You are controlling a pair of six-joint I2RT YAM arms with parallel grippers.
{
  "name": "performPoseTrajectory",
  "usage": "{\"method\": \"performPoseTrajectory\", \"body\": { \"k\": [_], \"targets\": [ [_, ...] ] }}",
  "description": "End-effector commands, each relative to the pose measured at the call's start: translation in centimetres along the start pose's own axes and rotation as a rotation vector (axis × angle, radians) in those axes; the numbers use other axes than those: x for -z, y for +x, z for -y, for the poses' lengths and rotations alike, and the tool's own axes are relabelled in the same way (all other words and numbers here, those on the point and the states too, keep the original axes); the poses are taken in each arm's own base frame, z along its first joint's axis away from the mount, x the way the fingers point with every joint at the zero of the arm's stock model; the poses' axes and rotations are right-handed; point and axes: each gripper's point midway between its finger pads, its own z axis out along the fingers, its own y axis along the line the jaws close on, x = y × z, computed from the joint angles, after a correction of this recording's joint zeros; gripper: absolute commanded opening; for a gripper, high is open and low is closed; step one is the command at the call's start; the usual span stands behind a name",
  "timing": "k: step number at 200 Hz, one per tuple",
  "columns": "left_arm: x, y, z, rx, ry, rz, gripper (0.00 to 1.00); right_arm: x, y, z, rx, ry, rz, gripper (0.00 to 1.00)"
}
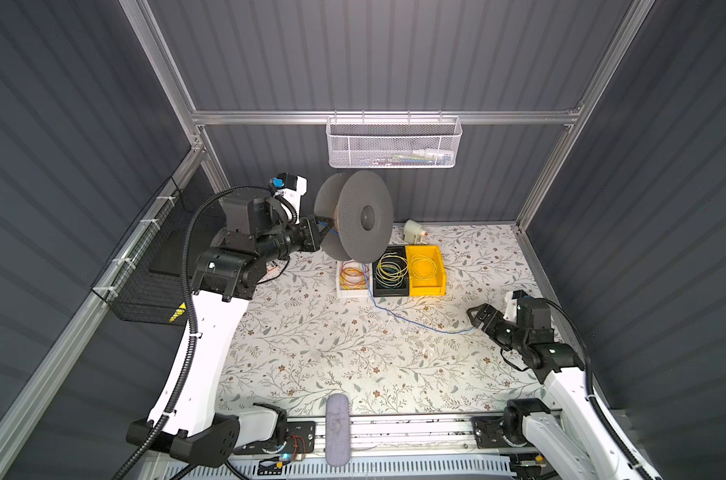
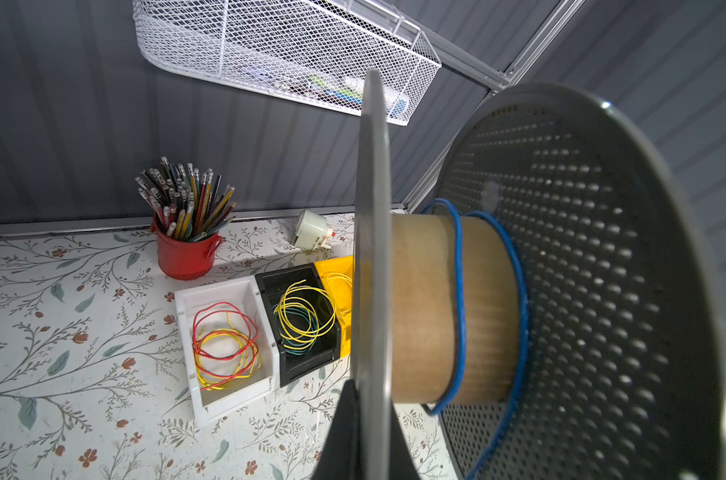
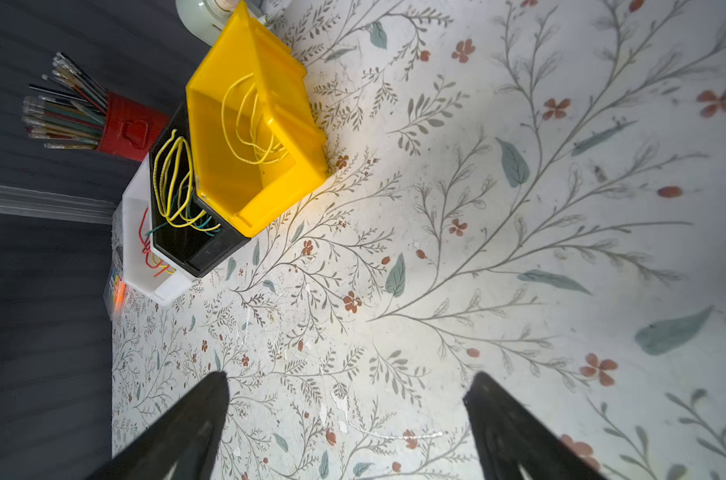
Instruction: Wrap the cables
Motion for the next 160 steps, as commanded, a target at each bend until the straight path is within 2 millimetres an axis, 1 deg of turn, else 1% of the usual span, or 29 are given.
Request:
{"method": "performPoseTrajectory", "body": {
  "k": [1,5,11,20,29,44,59,72,97,122,144,160],
  "targets": [
    [1.6,-1.5,0.2,-0.057,-0.03,0.065,0.0,0.9,-2.6,-1.4,-0.034,-0.074,0.086,0.91],
    [1.7,-1.3,-0.7,-0.065,-0.08,0.064,0.0,1.0,-3.0,-1.2,-0.06,-0.087,0.092,0.92],
    [1.8,-0.8,-1.4,-0.078,-0.119,0.054,0.0,1.2,-3.4,-1.4,-0.104,-0.138,0.086,0.91],
    [2.0,0.0,-2.6,-0.093,-0.175,0.043,0.0,1.2,-4.1,-1.0,-0.171,-0.184,0.089,0.9],
    [2.1,0.7,-3.7,-0.094,-0.231,0.031,0.0,1.1,-4.6,-1.0,-0.208,-0.221,0.075,0.88],
    [1.8,1.9,-4.6,-0.098,-0.25,0.009,0.0,0.8,-4.5,-2.3,-0.223,-0.303,0.016,0.87],
    [1.1,2.8,-4.4,-0.089,-0.212,-0.003,0.0,0.7,-4.3,-3.6,-0.244,-0.383,-0.04,0.86],
    [0.4,3.2,-4.3,-0.078,-0.182,-0.021,0.0,1.1,-4.3,-4.9,-0.246,-0.454,-0.069,0.85],
    [-0.7,3.5,-3.6,-0.067,-0.114,-0.031,0.0,2.7,-5.0,-7.4,-0.219,-0.567,-0.084,0.86],
    [-1.9,4.0,-3.6,-0.032,-0.079,-0.037,0.0,4.2,-5.1,-9.9,-0.171,-0.654,-0.16,0.87],
    [-2.3,3.9,-3.7,-0.013,-0.074,-0.023,0.0,4.7,-5.1,-11.0,-0.149,-0.691,-0.186,0.79],
    [-2.2,3.7,-3.9,-0.011,-0.087,-0.012,0.0,4.9,-4.9,-11.4,-0.137,-0.711,-0.202,0.67]
  ]
}}
